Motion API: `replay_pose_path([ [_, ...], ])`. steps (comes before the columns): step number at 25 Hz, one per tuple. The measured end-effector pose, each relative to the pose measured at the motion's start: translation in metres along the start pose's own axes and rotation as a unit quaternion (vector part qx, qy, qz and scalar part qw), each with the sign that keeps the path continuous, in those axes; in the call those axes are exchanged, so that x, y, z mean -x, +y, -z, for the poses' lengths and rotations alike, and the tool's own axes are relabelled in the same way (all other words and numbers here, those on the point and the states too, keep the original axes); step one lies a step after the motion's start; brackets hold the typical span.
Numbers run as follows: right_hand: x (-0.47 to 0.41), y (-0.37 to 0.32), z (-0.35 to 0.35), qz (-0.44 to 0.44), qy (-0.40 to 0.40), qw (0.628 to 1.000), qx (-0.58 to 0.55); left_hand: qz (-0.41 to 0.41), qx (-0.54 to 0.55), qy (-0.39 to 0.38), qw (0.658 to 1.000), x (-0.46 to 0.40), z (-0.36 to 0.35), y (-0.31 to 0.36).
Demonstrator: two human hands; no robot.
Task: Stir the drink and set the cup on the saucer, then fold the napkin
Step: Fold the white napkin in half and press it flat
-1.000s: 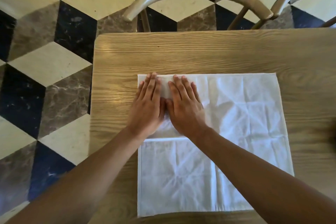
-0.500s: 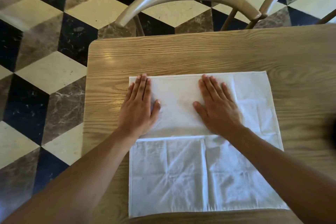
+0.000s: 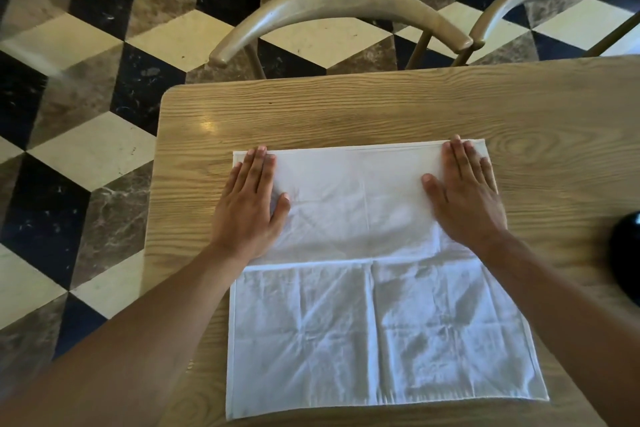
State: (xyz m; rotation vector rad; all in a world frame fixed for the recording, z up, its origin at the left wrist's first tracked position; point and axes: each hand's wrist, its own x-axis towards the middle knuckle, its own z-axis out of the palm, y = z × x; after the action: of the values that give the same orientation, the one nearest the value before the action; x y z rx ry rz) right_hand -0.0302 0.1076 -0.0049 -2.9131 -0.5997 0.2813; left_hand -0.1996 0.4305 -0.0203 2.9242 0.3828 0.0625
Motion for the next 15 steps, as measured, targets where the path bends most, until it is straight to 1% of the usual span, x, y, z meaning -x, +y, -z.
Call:
replay_pose_path([
  [2, -0.004, -0.04, 0.003, -0.012, -0.001, 0.999, -0.034, -0.006, -0.005, -0.006, 1.0, -0.001, 0.0, 0.001],
  [3, -0.006, -0.069, 0.004, 0.009, -0.003, 0.998, -0.056, -0.005, -0.005, -0.006, 1.0, -0.001, -0.001, 0.001],
  [5, -0.004, -0.134, -0.003, 0.08, -0.011, 0.992, -0.102, -0.007, -0.009, -0.002, 1.0, 0.001, -0.001, 0.0],
  [7, 0.004, -0.19, -0.018, 0.146, -0.029, 0.982, -0.118, -0.014, -0.004, 0.0, 1.0, 0.001, 0.0, 0.001],
  [8, 0.006, -0.209, -0.025, 0.164, -0.035, 0.979, -0.119, -0.009, 0.009, -0.005, 1.0, 0.001, 0.001, 0.001],
  [11, 0.007, -0.227, -0.038, 0.156, -0.049, 0.978, -0.127, 0.006, 0.019, -0.025, 0.999, 0.001, 0.003, 0.003],
  [13, 0.007, -0.218, -0.04, 0.162, -0.048, 0.979, -0.114, 0.006, 0.006, -0.027, 1.0, -0.001, 0.003, 0.003],
  [15, 0.006, -0.198, -0.039, 0.174, -0.041, 0.981, -0.079, 0.002, -0.016, -0.022, 1.0, -0.001, 0.001, 0.003],
])
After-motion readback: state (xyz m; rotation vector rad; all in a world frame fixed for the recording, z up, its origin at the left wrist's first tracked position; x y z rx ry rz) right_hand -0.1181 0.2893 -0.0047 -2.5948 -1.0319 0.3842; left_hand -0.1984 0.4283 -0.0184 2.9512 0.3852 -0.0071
